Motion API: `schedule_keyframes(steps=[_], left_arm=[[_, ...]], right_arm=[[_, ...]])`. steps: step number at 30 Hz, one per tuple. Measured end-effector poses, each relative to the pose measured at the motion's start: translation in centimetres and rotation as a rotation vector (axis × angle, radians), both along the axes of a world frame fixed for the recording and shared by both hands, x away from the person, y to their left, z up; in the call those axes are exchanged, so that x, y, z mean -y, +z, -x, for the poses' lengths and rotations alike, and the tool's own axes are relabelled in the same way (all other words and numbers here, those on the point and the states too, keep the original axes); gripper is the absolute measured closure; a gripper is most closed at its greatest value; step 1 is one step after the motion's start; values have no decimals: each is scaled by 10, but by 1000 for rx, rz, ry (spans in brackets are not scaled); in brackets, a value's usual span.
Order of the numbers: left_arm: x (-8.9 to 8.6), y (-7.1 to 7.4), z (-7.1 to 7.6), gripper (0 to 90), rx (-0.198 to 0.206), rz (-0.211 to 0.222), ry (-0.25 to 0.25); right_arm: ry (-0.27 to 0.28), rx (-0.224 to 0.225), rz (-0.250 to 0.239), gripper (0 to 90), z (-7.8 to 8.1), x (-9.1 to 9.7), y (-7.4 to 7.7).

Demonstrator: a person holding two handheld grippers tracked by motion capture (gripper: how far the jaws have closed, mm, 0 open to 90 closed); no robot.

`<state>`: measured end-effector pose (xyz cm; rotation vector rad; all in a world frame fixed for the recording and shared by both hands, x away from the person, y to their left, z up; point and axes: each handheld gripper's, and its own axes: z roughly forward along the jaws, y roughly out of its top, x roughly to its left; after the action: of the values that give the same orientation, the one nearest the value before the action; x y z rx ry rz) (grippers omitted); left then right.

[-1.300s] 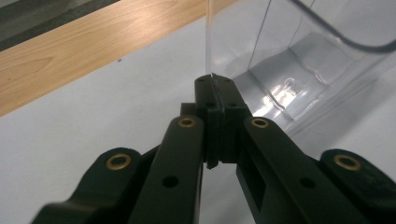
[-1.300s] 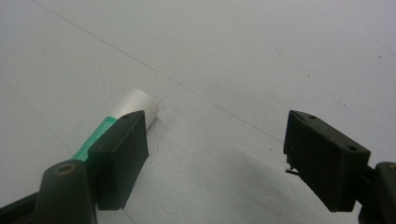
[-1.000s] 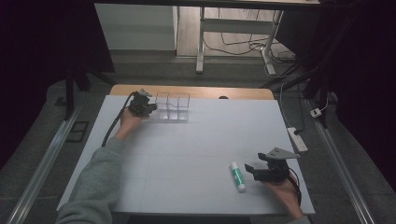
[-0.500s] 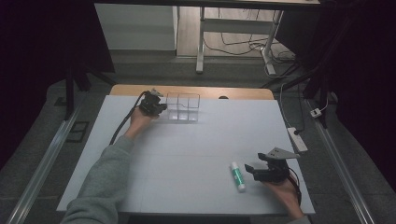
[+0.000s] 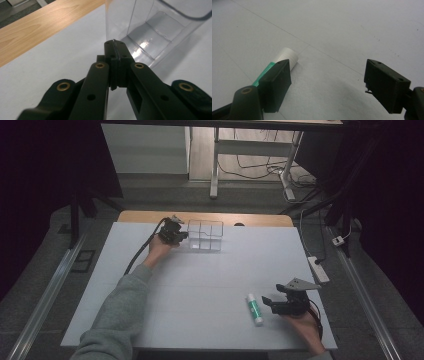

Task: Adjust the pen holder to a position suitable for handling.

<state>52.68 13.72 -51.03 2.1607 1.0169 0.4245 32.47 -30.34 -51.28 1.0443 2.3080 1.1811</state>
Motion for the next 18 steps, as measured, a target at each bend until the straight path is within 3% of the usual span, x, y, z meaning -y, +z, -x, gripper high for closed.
schedule_keyframes(steps=[18], left_arm=[[26, -1, 3, 887, -1, 0, -57]], right_arm=[[3, -7, -4, 212, 0, 0, 0]])
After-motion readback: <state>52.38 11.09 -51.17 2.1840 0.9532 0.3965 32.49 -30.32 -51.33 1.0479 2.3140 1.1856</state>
